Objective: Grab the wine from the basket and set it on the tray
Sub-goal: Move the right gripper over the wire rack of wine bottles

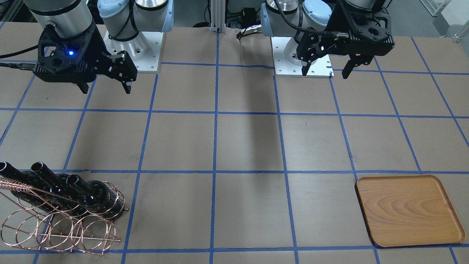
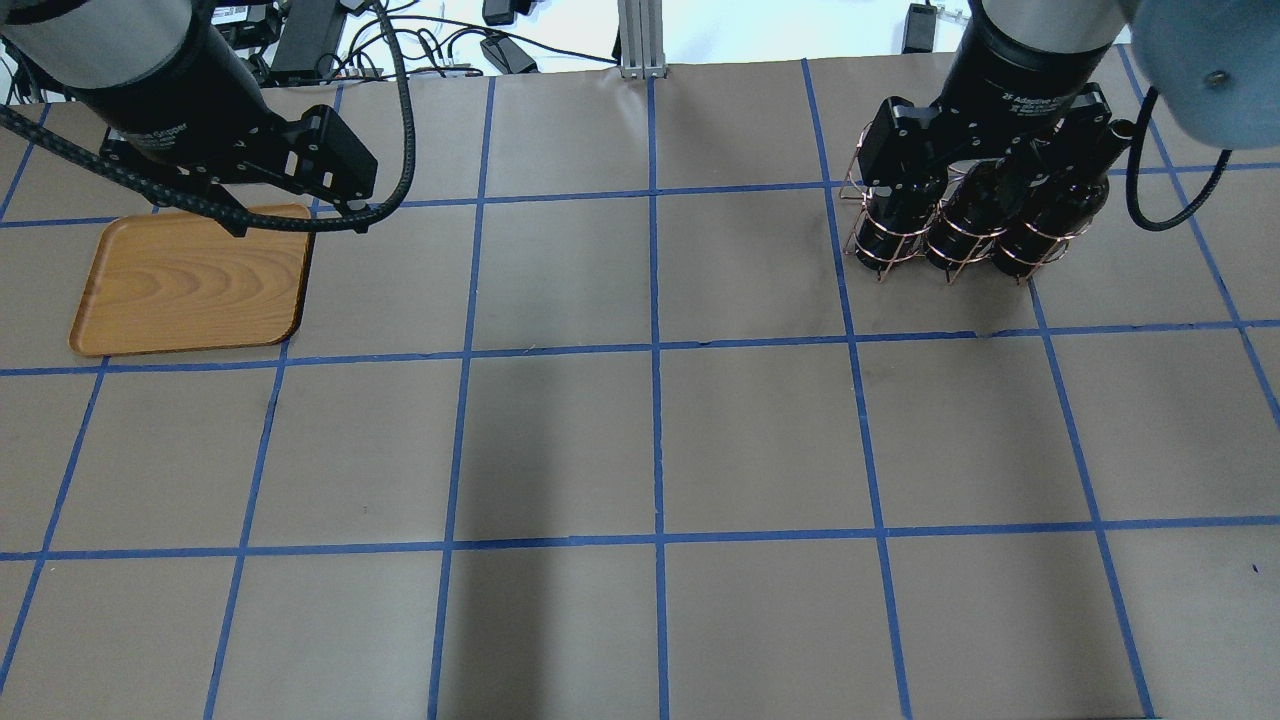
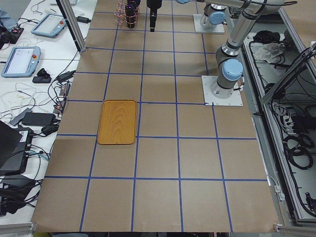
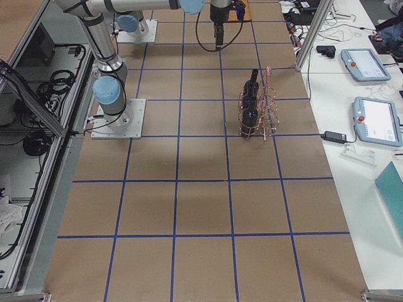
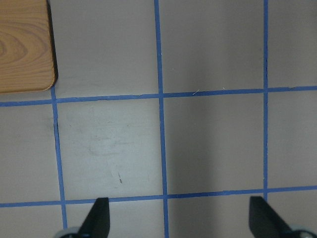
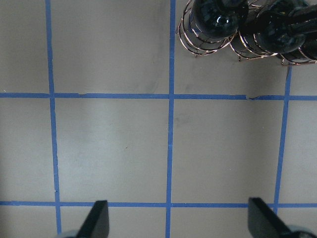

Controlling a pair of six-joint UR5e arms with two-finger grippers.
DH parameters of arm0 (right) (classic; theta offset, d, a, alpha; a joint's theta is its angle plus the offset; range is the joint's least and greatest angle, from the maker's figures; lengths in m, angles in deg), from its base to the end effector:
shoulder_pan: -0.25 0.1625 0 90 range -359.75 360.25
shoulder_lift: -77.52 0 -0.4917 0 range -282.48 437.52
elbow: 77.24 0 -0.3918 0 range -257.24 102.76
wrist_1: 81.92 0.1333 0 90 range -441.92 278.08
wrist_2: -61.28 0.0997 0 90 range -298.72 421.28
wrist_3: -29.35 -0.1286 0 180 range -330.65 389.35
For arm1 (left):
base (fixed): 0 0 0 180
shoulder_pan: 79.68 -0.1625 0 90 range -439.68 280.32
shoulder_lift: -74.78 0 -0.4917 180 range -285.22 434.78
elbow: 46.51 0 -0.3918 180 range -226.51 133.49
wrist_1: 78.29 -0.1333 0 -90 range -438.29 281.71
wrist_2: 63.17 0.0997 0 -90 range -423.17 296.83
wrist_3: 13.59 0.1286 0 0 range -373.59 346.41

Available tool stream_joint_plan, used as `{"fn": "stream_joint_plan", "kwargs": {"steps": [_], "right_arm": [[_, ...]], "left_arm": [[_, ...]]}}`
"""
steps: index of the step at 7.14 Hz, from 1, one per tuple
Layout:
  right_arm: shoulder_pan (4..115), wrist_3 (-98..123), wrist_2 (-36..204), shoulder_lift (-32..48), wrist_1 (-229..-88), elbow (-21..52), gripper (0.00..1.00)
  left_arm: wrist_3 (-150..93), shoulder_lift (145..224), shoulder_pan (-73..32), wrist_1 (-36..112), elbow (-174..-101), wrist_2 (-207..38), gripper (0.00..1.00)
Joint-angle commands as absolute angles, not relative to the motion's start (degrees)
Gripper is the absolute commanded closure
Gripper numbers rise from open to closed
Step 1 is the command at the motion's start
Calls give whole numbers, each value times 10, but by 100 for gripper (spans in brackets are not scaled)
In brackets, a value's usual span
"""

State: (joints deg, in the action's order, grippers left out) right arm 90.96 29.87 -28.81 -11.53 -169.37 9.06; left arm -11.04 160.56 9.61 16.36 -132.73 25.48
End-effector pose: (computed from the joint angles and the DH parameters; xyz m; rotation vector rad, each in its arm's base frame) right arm 0.1393 -0.4980 0.5447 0.0337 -3.1398 0.0055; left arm -0.1306 -0.4605 0.5849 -0.0511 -3.1179 0.0922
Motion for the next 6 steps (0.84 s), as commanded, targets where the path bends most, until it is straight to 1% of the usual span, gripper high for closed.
{"fn": "stream_joint_plan", "kwargs": {"steps": [1,4,6], "right_arm": [[910,298,-288,-115,-1692,92,0],[908,294,-288,-113,-1725,92,0],[907,295,-282,-117,-1723,92,0]], "left_arm": [[-110,1606,96,164,-1328,255,0],[-110,1606,96,164,-1327,255,0],[-110,1606,96,164,-1328,254,0]]}}
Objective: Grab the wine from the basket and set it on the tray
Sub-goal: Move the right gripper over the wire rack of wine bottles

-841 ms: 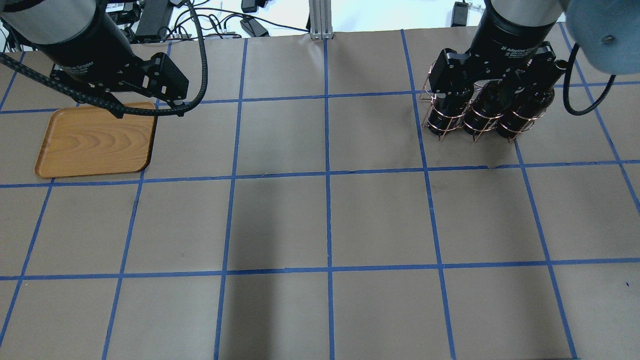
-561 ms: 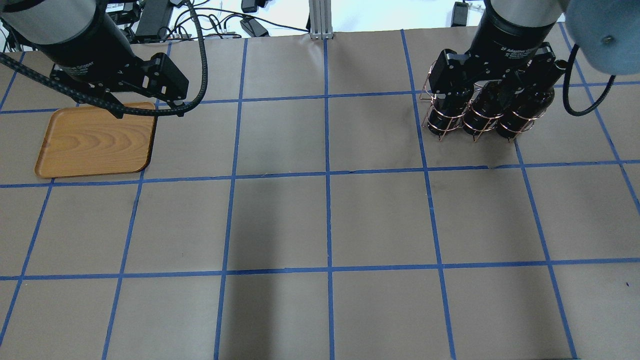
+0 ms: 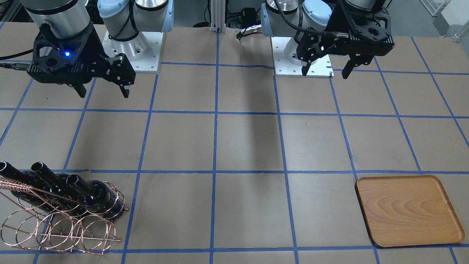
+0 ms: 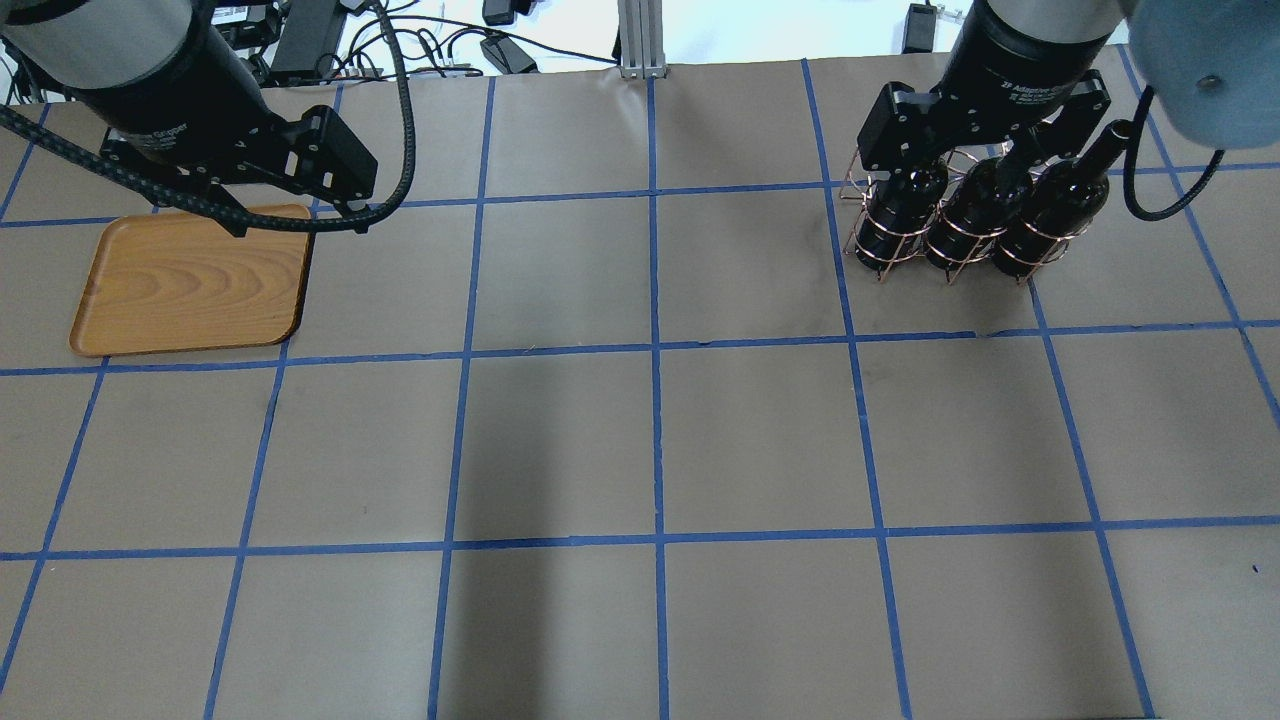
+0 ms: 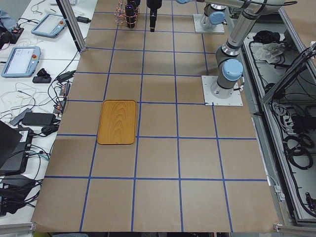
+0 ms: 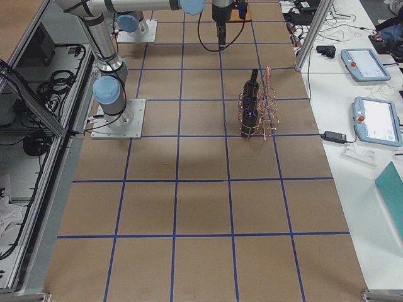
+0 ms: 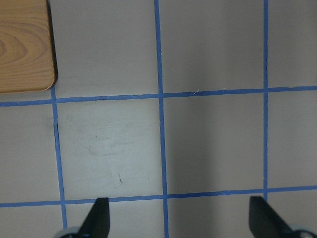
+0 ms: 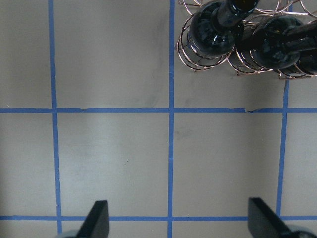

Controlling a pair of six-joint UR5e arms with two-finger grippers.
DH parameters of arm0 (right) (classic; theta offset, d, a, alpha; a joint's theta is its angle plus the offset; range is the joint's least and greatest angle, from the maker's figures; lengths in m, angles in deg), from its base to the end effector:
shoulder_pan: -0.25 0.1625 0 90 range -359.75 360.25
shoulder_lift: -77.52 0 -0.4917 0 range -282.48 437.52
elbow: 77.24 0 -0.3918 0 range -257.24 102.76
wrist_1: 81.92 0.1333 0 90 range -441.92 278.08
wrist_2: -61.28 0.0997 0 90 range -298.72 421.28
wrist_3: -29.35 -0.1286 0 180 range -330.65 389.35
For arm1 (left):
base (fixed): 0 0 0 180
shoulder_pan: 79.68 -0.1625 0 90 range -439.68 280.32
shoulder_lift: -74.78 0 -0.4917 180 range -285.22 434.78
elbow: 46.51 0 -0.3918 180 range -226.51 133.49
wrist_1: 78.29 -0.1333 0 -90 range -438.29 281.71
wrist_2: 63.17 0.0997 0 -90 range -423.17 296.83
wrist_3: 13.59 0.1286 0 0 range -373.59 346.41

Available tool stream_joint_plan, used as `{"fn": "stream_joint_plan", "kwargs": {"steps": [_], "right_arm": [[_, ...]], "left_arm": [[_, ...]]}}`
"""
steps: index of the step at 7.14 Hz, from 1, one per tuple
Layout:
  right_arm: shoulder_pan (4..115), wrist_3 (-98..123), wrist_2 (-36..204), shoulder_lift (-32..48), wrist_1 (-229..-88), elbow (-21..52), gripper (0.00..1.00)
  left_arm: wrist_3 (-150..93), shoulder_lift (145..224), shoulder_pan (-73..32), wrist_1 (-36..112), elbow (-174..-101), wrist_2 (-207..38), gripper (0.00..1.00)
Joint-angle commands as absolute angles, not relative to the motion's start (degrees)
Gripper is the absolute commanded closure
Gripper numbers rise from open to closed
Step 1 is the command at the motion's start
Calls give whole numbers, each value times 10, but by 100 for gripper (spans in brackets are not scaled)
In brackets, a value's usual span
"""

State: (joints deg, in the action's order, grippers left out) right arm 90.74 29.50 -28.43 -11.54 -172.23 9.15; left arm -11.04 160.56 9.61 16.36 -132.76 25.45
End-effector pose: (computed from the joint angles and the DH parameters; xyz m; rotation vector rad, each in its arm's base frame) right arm 0.1383 -0.5045 0.5491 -0.0177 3.1353 -0.0815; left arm -0.1307 -0.4605 0.5846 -0.0511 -3.1174 0.0914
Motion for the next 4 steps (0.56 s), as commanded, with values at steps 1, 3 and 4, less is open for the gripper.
{"fn": "stream_joint_plan", "kwargs": {"steps": [1,3,4], "right_arm": [[906,294,-285,-117,-1725,92,0],[900,305,-285,-114,-1732,91,0],[888,307,-285,-114,-1744,91,0]], "left_arm": [[-110,1606,96,164,-1328,255,0],[-110,1606,96,164,-1328,255,0],[-110,1606,96,164,-1330,255,0]]}}
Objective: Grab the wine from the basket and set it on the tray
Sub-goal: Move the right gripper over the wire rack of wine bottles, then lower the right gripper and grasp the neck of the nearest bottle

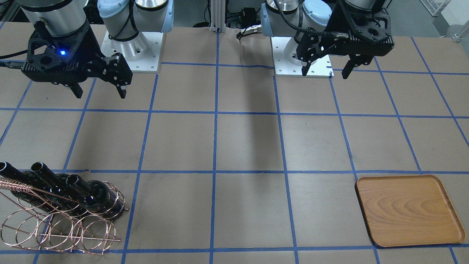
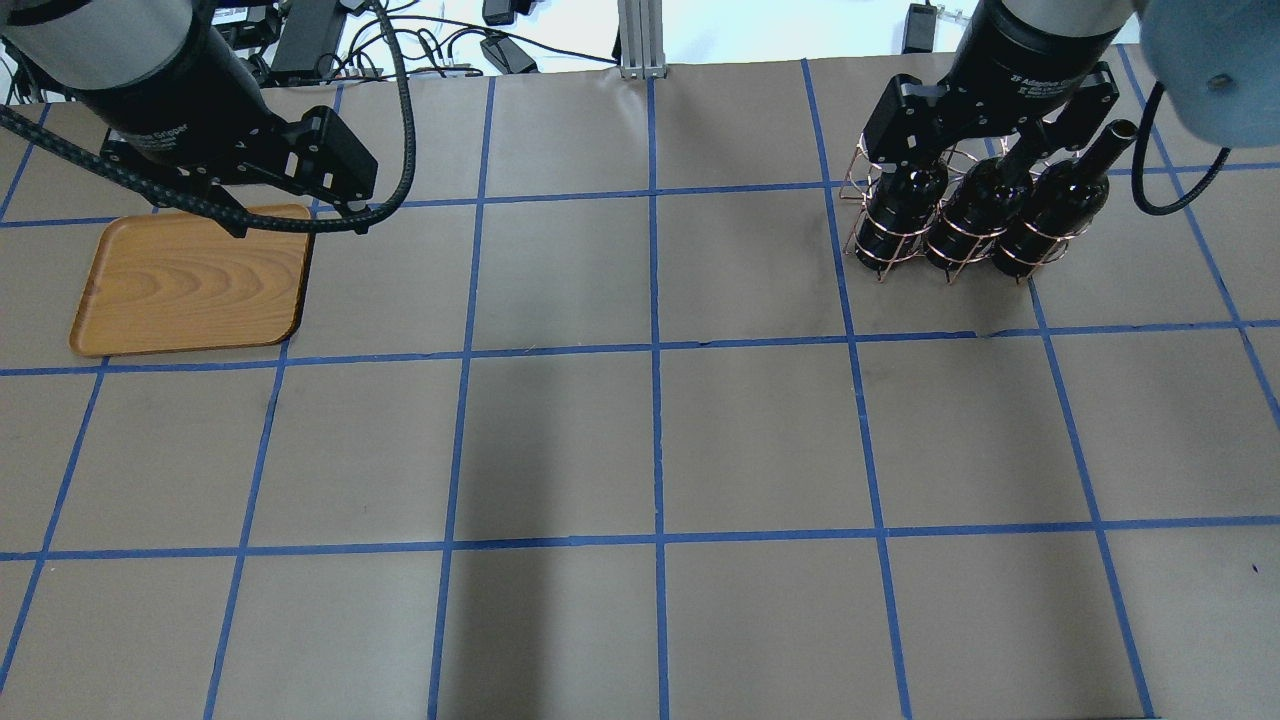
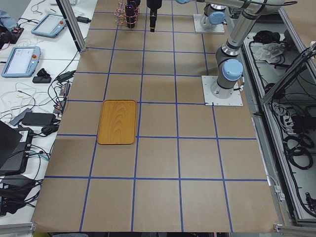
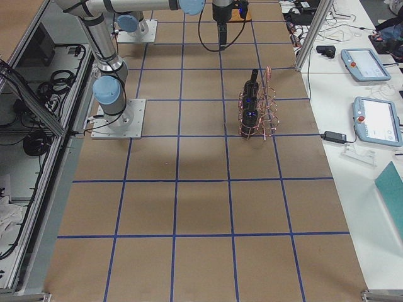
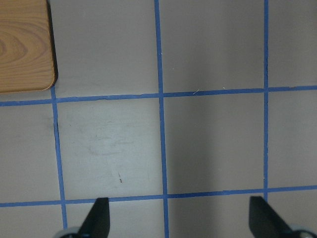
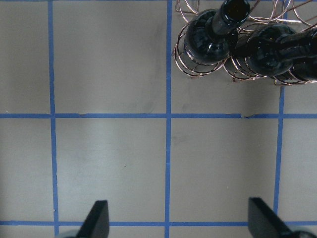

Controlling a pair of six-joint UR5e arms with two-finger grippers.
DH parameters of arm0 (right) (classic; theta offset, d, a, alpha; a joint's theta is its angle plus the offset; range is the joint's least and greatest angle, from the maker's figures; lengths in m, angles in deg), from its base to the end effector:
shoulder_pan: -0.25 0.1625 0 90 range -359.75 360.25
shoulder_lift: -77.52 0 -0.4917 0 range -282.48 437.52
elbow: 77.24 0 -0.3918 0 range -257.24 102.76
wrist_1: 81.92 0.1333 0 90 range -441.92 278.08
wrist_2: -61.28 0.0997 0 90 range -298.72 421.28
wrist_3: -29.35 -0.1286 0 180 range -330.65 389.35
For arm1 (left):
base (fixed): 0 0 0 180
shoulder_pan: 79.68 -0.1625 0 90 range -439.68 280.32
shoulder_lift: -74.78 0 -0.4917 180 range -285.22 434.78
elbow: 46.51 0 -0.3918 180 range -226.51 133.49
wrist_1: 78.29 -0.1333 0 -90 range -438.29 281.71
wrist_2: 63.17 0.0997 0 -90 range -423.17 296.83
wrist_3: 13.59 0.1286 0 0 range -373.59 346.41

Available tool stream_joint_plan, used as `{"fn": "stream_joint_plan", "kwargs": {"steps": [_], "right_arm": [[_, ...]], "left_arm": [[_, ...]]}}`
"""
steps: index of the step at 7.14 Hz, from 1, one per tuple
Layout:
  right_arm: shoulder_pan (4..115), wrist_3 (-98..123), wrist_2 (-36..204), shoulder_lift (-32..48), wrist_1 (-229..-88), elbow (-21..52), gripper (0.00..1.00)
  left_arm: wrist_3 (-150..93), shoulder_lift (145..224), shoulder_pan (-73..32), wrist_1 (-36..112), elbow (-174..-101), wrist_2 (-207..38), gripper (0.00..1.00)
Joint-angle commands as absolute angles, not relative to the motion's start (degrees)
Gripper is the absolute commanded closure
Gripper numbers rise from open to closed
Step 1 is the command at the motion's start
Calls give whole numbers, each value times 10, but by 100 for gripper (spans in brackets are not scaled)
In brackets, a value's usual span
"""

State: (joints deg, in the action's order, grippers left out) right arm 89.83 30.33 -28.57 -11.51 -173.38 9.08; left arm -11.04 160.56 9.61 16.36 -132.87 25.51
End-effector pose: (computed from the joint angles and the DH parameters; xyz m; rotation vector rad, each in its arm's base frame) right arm 0.1299 -0.5094 0.5516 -0.0155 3.1377 -0.1143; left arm -0.1306 -0.4603 0.5837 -0.0511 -3.1185 0.0884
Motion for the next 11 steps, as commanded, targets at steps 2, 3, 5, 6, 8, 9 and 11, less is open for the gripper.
{"fn": "stream_joint_plan", "kwargs": {"steps": [2,3,5,6,8,9,11], "right_arm": [[854,361,-286,-111,-1777,91,0],[833,369,-280,-104,-1784,91,0],[806,434,-285,-58,-1861,91,1],[793,447,-283,-41,-1870,91,1],[787,453,-285,-9,-1895,91,14],[783,455,-283,3,-1905,92,14],[773,463,-284,27,-1920,92,14]], "left_arm": [[-110,1606,96,164,-1331,254,0],[-110,1606,96,164,-1331,255,0],[-110,1606,96,164,-1331,255,0],[-110,1606,96,164,-1331,255,0],[-110,1606,96,164,-1332,255,0],[-110,1606,96,165,-1332,255,0],[-110,1605,96,165,-1332,255,0]]}}
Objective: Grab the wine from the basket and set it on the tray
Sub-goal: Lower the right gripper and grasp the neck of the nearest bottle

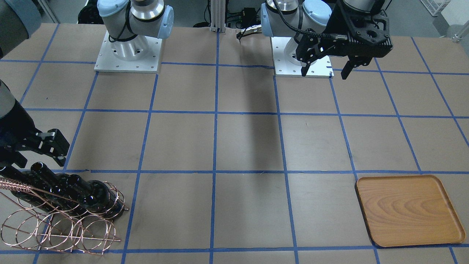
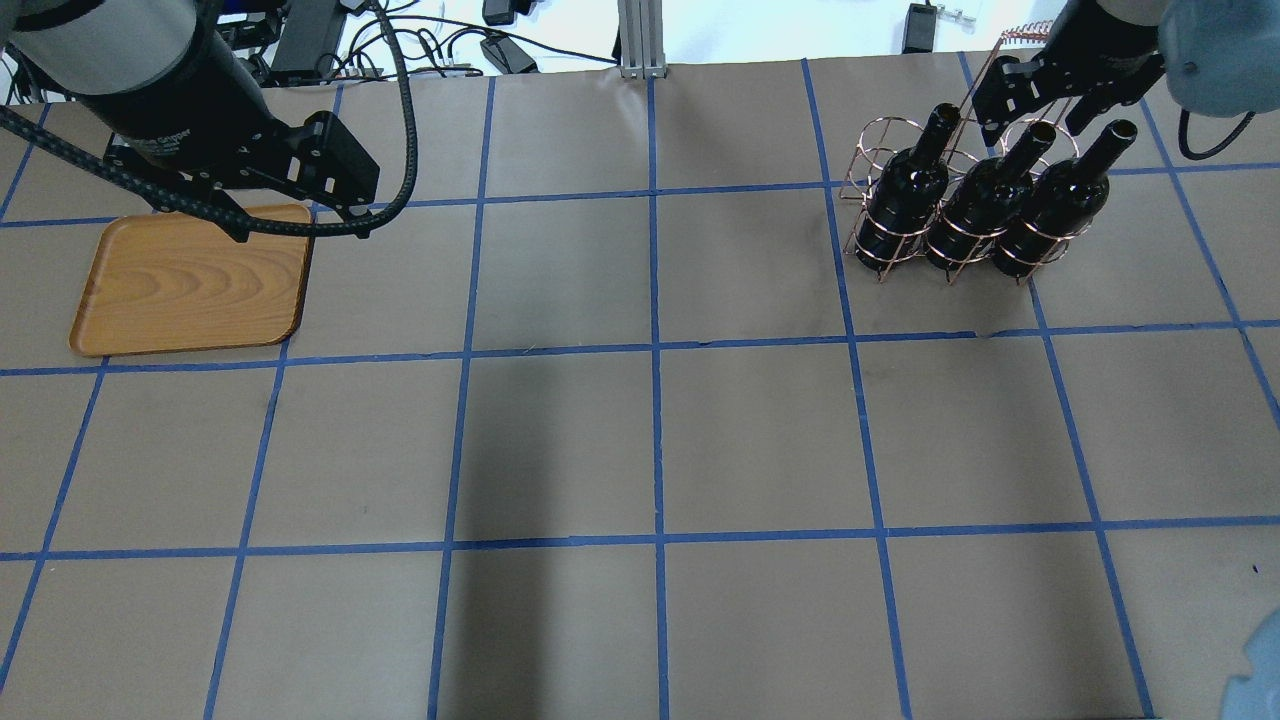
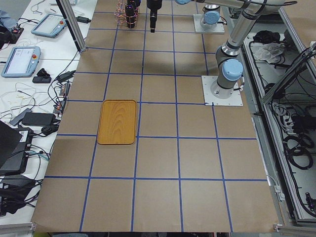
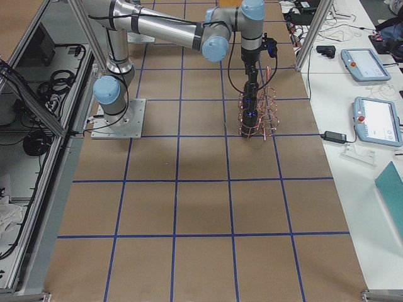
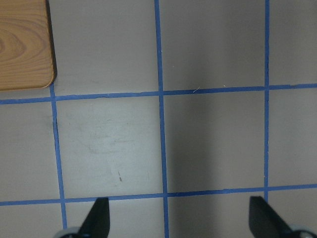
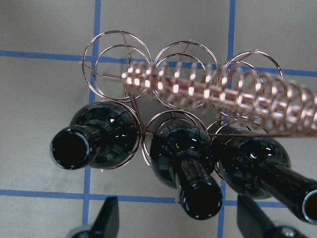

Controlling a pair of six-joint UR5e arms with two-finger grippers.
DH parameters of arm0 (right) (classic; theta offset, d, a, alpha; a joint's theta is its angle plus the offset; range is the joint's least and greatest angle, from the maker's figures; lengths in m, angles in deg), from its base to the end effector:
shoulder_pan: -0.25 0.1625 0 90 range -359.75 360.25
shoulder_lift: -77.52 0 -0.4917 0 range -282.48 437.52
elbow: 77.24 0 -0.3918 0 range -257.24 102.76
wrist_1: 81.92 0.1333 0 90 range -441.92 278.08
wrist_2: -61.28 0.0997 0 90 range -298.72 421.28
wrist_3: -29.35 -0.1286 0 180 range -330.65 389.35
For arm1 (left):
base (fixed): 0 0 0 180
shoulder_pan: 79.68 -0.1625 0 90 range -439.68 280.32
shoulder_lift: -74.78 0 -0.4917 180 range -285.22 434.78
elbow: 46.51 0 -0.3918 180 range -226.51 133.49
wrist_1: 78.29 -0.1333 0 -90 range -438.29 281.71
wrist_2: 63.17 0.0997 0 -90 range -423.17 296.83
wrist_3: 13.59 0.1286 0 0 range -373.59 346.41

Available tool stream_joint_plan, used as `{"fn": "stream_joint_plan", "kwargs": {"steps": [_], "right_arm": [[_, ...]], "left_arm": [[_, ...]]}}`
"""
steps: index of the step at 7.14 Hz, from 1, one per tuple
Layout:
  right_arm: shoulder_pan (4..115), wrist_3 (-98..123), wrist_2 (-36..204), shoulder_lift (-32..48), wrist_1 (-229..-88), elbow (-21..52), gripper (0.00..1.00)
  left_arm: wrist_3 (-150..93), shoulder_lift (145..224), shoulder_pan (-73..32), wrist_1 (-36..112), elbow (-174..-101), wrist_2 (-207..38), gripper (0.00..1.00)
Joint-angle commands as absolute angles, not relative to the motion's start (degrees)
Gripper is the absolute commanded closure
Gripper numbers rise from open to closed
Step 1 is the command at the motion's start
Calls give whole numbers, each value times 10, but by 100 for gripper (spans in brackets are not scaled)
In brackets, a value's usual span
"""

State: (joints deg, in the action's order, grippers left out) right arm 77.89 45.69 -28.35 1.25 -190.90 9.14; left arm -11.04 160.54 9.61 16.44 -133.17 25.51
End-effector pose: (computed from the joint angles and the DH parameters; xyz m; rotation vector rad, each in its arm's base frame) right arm -0.0019 -0.6351 0.4597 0.1084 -3.0987 0.2355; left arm -0.1306 -0.4596 0.5811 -0.0510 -3.1186 0.0786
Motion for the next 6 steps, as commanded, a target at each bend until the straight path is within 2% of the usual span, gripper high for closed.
{"fn": "stream_joint_plan", "kwargs": {"steps": [1,2,3,4,6], "right_arm": [[770,462,-282,29,-1923,92,15],[770,455,-278,36,-1925,92,15],[770,455,-278,40,-1926,92,19],[770,456,-278,40,-1926,92,35],[770,455,-278,40,-1927,92,45]], "left_arm": [[-110,1605,96,164,-1332,255,0],[-110,1605,96,165,-1332,255,0],[-110,1605,96,165,-1332,255,0],[-110,1605,96,165,-1332,255,0],[-110,1604,96,165,-1332,255,0]]}}
